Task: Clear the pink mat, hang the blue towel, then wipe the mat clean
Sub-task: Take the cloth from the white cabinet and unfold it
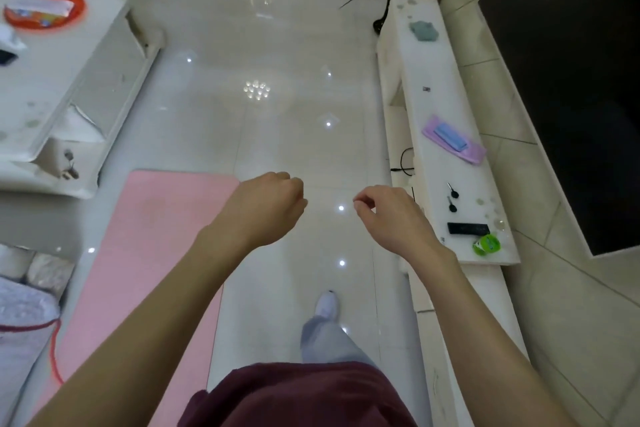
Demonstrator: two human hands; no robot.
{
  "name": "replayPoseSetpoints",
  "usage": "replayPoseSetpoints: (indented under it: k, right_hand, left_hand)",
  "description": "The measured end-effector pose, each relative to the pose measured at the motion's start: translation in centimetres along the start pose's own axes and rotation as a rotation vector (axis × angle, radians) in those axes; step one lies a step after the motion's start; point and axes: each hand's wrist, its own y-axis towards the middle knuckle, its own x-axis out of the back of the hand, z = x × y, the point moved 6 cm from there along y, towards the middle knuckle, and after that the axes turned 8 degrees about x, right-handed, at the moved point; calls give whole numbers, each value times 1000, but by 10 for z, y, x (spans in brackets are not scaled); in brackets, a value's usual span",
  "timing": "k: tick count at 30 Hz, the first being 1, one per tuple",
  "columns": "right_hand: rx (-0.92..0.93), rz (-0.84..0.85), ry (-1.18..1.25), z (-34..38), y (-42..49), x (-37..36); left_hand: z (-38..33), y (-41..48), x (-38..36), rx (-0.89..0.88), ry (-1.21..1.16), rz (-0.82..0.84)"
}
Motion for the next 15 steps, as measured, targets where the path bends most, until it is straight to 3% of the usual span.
replayPoseSetpoints:
  k: [8, 15]
  right_hand:
    - [35, -10, -20, -60, 133, 78]
    - [29, 6, -33, -94, 242, 98]
  left_hand:
    - [-38, 152, 46, -13, 55, -17]
    - [-18, 259, 58, 32, 71, 61]
